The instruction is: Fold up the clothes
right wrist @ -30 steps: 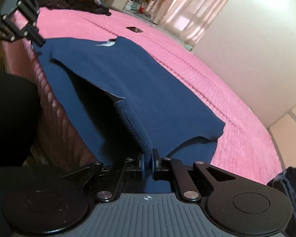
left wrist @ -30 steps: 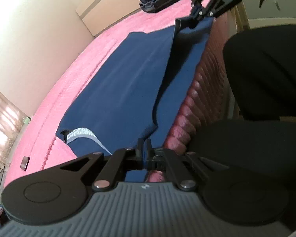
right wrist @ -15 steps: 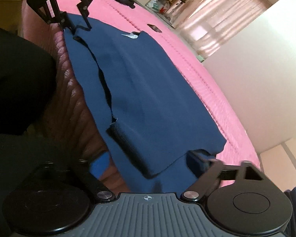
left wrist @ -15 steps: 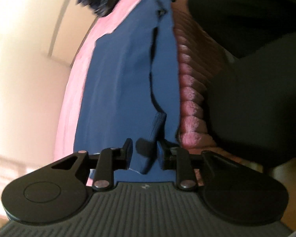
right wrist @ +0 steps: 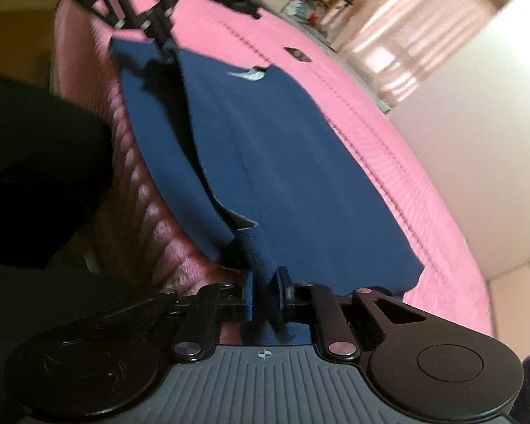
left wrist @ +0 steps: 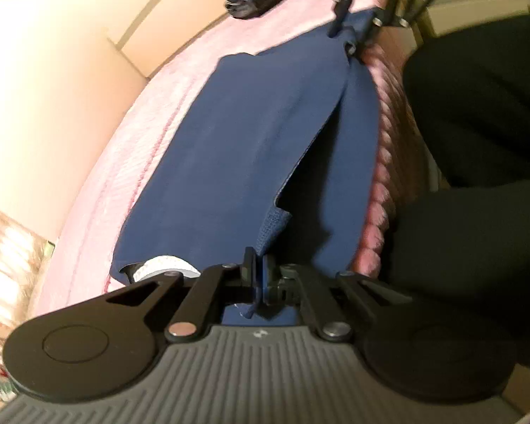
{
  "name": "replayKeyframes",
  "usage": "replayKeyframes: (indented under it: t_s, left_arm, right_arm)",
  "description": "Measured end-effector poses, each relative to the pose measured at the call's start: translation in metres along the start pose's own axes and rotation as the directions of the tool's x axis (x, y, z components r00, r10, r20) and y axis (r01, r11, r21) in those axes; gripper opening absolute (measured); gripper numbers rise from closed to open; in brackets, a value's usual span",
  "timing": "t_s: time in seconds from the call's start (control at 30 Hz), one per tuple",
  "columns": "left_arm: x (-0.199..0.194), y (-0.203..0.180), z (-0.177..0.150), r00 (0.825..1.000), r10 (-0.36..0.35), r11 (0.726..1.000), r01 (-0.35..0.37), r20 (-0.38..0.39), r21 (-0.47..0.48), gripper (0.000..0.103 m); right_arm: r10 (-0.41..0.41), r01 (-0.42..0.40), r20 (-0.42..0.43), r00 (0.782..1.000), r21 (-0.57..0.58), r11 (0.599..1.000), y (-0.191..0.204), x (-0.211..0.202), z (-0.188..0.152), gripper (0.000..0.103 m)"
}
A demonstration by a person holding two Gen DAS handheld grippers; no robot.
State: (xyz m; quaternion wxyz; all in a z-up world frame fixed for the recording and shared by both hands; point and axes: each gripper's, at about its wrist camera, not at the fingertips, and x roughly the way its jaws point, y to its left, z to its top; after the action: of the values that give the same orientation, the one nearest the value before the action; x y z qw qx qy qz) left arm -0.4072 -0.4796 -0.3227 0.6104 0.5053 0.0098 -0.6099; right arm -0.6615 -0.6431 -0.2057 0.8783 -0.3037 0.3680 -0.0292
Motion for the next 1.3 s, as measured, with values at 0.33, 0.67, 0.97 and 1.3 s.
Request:
replayKeyframes:
  t_s: [0.33, 0.67, 0.97, 1.3]
  left_arm:
    - [-0.010, 0.005, 0.007, 0.999, -0.017, 0.999, 0.019, 0.040, -0.044, 0.001]
    - [-0.001, -0.031, -0.003, 0.999, -0.047, 0.999, 0.047, 0.000, -0.016, 0.000]
    - [-0.025, -0.027, -0.018, 0.998, -0.058, 0.986, 0.053, -0.024, -0.155, 0.004]
    - [-0.061, 0.004, -0.049, 0.997, 0.064, 0.828, -0.073, -0.035, -0.555, 0.006]
  right_arm:
    - [-0.027, 0.028, 0.007, 1.000, -0.036, 0.999, 0.001, -0.019, 0.004, 0.003]
    - [-0.007, 0.002, -0.049, 0.999, -0.106, 0.994, 0.025, -0.001, -0.012, 0.003]
    - [-0.051, 0.050, 0.003, 0.999, 0.084, 0.995, 0.024, -0.029, 0.004, 0.074]
    - [0.046, -0.092, 0.097, 0.994, 0.556, 0.826, -0.013, 0.009, 0.050, 0.074]
